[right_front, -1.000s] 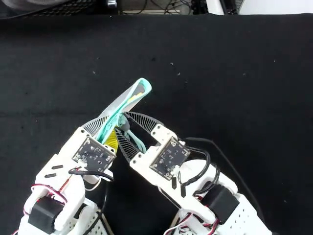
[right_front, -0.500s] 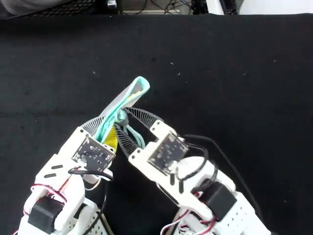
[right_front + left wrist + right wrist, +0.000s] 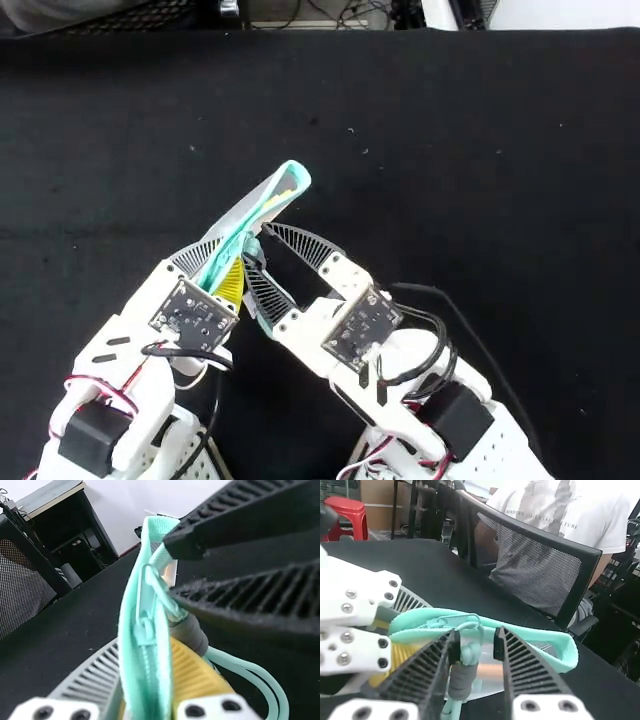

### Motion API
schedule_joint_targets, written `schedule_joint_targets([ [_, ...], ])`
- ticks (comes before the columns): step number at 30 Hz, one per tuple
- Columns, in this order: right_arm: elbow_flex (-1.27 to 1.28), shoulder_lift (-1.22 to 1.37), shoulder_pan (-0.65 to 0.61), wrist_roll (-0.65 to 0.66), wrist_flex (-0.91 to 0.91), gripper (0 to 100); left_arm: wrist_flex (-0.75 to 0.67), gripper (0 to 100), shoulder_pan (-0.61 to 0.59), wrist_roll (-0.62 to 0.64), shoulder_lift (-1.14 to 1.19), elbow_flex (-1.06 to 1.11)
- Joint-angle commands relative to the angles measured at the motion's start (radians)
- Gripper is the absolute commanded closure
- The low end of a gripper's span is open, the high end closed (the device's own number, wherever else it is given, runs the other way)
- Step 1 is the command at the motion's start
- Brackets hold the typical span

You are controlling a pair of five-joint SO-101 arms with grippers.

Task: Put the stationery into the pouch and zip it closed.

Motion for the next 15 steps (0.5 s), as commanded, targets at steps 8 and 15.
schedule_joint_targets([
  [8, 0.028, -0.005, -0.06, -0.003, -0.002, 87.1, 0.011, 97, -0.005, -0.003, 0.003, 0.005],
  [15, 0.022, 0.091, -0.015, -0.003, -0.072, 87.1, 0.011, 97, -0.004, -0.002, 0.003, 0.005],
])
